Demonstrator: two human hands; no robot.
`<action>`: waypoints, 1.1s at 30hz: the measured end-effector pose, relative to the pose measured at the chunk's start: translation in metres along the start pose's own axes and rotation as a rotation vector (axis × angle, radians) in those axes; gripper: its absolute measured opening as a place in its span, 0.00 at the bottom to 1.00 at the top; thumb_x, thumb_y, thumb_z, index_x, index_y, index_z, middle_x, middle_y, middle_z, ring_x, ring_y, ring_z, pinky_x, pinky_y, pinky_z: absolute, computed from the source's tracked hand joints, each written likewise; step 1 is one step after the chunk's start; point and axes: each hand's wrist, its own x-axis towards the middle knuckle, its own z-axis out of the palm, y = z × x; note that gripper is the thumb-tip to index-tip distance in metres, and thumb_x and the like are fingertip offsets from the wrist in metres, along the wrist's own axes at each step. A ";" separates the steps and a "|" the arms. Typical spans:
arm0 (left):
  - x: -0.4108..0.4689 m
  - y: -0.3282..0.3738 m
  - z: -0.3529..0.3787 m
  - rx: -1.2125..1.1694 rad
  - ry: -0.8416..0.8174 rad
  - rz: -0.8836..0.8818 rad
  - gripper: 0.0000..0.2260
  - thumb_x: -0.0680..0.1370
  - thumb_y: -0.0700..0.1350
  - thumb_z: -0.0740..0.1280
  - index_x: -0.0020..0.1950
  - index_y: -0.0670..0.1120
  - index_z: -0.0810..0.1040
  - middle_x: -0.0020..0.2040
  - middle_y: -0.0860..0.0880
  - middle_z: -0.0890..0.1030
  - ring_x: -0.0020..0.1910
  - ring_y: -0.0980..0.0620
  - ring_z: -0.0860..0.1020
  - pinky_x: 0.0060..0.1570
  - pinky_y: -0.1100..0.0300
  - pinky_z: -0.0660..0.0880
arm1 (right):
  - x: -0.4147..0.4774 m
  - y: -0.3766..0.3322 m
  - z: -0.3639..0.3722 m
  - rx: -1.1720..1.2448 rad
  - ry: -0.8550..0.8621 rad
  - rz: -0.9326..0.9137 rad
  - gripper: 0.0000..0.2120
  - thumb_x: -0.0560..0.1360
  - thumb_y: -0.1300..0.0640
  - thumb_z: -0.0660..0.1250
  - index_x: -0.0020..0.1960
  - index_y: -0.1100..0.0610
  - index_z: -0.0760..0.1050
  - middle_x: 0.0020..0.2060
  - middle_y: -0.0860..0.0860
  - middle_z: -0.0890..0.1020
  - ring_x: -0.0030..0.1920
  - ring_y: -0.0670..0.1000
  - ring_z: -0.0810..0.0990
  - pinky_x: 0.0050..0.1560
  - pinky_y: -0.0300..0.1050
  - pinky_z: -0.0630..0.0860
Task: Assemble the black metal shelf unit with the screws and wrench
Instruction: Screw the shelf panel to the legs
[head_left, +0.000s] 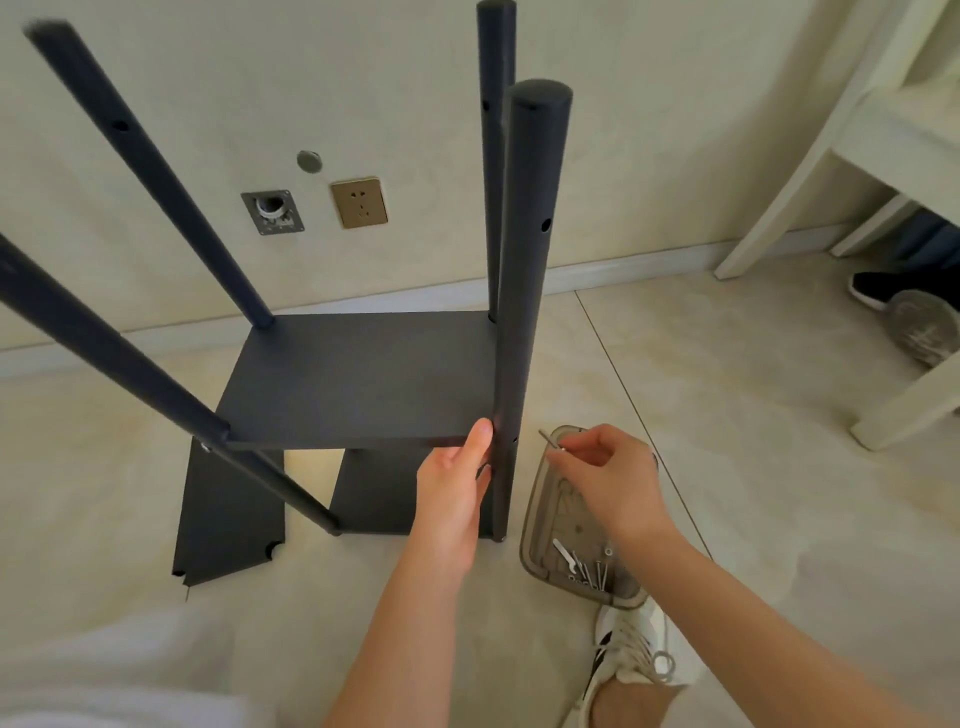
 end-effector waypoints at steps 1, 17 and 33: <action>-0.001 0.001 0.001 -0.025 0.004 -0.011 0.11 0.80 0.50 0.70 0.50 0.42 0.79 0.44 0.51 0.87 0.45 0.58 0.85 0.42 0.68 0.80 | -0.005 -0.007 -0.004 0.003 -0.001 -0.017 0.06 0.71 0.57 0.77 0.42 0.51 0.80 0.36 0.45 0.84 0.39 0.44 0.82 0.39 0.36 0.76; -0.007 0.002 0.004 -0.022 -0.018 -0.008 0.13 0.81 0.53 0.67 0.47 0.43 0.78 0.36 0.54 0.85 0.31 0.65 0.82 0.25 0.73 0.72 | -0.038 -0.024 -0.004 0.051 -0.126 -0.031 0.06 0.69 0.61 0.78 0.39 0.54 0.81 0.36 0.49 0.86 0.41 0.48 0.85 0.48 0.44 0.80; -0.004 0.000 0.005 0.025 0.003 0.014 0.14 0.81 0.56 0.67 0.48 0.45 0.78 0.48 0.48 0.84 0.48 0.54 0.81 0.41 0.63 0.70 | -0.028 -0.019 0.002 0.103 -0.135 0.004 0.06 0.69 0.57 0.78 0.43 0.53 0.82 0.37 0.47 0.86 0.40 0.43 0.84 0.49 0.42 0.78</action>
